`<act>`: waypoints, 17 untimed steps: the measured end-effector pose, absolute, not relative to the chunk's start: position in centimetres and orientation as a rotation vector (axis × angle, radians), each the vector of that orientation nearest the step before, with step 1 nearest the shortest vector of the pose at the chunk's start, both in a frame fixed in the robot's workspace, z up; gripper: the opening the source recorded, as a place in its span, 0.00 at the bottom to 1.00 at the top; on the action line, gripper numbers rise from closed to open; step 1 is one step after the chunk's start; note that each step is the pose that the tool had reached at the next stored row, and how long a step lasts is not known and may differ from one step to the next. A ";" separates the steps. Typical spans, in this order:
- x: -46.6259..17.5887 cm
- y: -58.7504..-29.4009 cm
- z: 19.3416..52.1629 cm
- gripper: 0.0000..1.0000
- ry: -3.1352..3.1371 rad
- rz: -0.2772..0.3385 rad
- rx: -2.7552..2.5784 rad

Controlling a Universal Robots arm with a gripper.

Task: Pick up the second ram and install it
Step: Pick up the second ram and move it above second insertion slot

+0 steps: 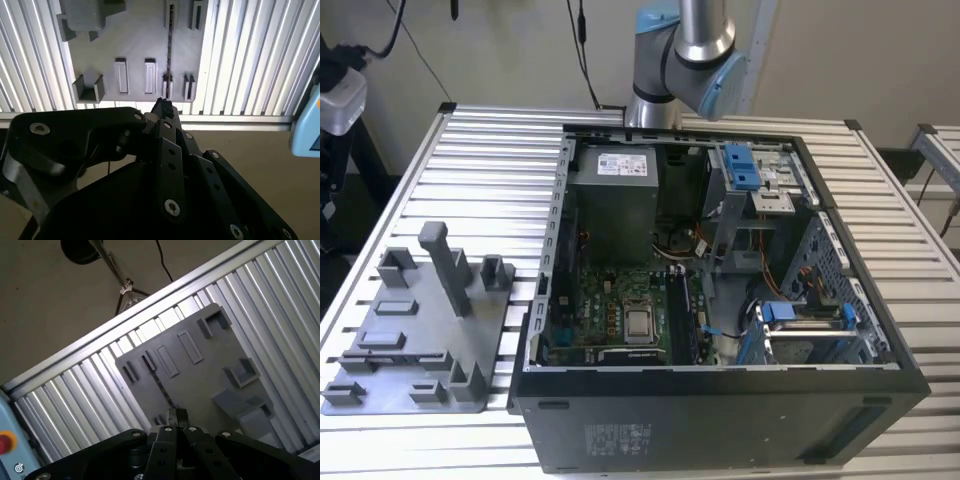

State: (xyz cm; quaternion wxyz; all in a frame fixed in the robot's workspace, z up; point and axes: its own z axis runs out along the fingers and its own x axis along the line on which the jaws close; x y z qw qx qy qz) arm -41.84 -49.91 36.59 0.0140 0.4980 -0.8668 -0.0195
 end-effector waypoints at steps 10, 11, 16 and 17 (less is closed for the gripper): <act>-41.8 -49.9 36.5 0.11 -2.611 -0.057 1.694; -41.8 -49.9 36.5 0.11 -2.602 -0.057 1.707; -41.8 -49.9 36.4 0.11 -2.559 -0.055 1.770; -41.8 -49.9 36.4 0.11 -2.550 -0.055 1.783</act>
